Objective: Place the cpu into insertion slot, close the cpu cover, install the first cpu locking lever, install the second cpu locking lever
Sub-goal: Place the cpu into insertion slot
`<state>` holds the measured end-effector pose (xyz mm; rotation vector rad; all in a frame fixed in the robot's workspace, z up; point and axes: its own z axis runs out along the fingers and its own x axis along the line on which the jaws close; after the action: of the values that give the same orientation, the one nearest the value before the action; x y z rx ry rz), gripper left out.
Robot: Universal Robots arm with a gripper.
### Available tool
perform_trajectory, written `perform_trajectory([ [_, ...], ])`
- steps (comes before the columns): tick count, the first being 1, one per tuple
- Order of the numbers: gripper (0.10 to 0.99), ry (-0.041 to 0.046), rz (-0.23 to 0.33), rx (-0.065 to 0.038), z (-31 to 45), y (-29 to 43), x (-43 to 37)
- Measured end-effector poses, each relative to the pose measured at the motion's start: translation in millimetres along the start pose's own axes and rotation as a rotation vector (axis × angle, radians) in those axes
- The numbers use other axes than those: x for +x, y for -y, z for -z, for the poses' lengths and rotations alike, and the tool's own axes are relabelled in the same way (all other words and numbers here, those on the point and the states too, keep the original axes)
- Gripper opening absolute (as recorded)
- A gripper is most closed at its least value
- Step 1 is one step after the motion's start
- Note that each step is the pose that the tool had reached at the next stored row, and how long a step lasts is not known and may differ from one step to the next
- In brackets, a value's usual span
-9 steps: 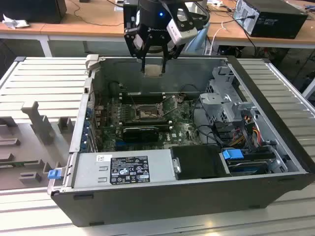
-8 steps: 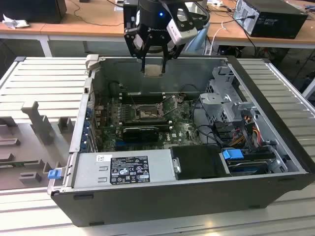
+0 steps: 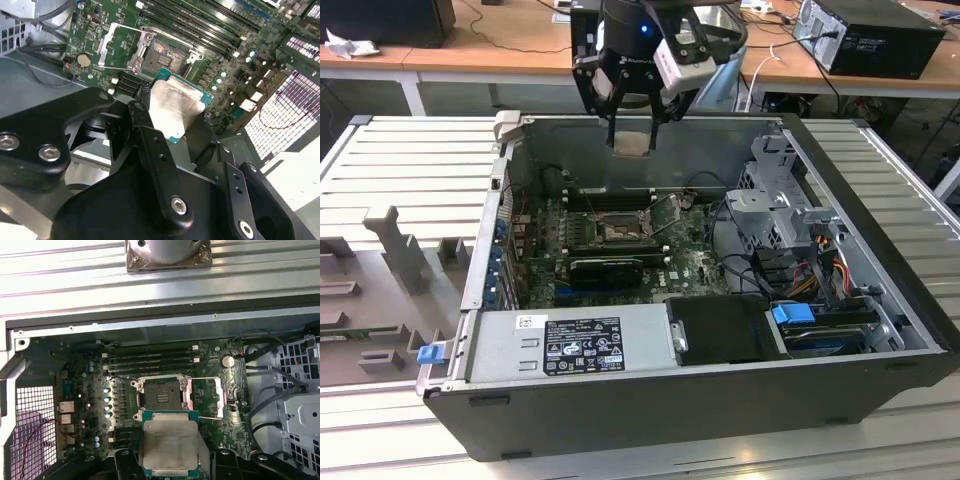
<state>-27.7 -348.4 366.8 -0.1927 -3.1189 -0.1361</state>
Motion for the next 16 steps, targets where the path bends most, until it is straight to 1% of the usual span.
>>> perform_trajectory([
  [8, 0.529, 0.022, -0.254, -0.005, -1.8, 0.1, -0.1],
  [10, 0.529, 0.0244, -0.282, -0.006, -2.0, 0.2, -0.1],
  [11, 0.529, 0.0266, -0.307, -0.006, -2.1, 0.2, 0.0],
  [16, 0.529, 0.0322, -0.372, -0.007, -2.4, 0.2, -0.1],
])
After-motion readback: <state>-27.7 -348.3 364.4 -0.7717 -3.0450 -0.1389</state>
